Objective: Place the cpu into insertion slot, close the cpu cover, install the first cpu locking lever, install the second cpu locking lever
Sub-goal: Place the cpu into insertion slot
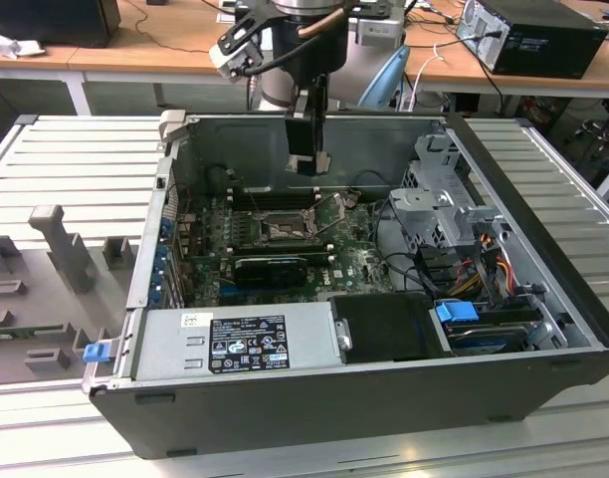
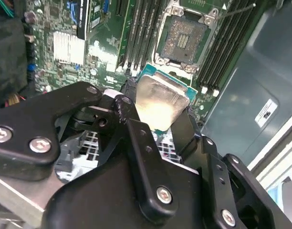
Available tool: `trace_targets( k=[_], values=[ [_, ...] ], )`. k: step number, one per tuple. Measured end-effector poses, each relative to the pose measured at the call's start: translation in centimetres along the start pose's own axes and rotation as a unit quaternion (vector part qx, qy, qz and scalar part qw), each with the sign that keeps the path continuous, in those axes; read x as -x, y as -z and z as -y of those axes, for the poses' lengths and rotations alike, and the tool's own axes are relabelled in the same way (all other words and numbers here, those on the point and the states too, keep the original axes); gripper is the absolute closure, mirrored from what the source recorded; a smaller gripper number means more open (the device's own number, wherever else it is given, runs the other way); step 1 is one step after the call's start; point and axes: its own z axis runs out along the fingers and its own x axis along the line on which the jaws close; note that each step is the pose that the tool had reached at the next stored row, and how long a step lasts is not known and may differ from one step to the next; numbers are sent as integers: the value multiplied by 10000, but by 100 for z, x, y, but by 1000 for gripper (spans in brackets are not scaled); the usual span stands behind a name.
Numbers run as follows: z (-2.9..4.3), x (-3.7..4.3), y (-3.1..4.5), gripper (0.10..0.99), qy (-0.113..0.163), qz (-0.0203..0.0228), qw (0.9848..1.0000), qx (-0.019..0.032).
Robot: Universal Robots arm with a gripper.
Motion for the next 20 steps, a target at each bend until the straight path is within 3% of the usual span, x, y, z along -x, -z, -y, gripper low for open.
trace_targets(
  k=[2, 4, 13, 16, 20],
  values=[
    [4, 1, -42, 553, 421, -38, 9991, -9],
    [6, 1, -58, 553, 561, -50, 9984, -11],
    [26, 6, -156, 553, 575, -69, 9983, -18],
    [28, 8, -178, 553, 575, -54, 9983, -16],
    [55, 17, -310, 553, 691, -64, 9976, -18]
  ],
)
